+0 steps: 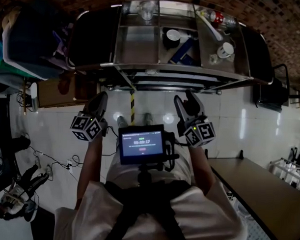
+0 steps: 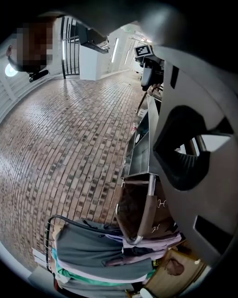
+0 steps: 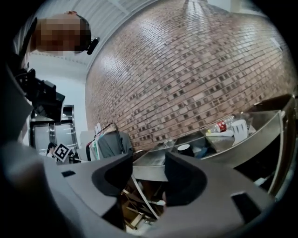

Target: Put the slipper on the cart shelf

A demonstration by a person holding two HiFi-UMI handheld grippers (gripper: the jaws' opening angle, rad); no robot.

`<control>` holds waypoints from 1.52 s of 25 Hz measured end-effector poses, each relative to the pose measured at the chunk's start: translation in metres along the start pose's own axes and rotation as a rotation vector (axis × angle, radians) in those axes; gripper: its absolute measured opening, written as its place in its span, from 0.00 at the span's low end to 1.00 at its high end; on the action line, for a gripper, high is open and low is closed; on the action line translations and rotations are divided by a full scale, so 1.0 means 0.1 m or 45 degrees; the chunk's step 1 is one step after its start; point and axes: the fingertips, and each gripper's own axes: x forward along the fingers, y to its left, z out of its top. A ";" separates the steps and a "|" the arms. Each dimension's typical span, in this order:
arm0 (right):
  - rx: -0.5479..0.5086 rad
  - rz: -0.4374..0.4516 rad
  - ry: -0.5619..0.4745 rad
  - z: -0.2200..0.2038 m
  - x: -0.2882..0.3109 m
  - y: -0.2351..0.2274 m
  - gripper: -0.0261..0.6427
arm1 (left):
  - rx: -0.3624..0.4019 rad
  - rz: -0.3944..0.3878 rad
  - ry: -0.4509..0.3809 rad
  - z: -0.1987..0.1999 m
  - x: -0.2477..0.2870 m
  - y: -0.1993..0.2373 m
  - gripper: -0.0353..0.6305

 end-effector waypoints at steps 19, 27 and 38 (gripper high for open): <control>0.001 -0.094 0.073 -0.35 -0.07 -0.27 0.38 | -0.027 -0.029 0.070 -0.14 0.29 -0.16 0.05; 0.041 -0.116 0.071 -0.39 -0.10 -0.34 0.38 | -0.027 -0.047 0.084 -0.16 0.32 -0.22 0.05; 0.006 -0.122 0.081 -0.35 0.00 -0.45 0.38 | -0.021 -0.049 0.105 -0.19 0.42 -0.24 0.05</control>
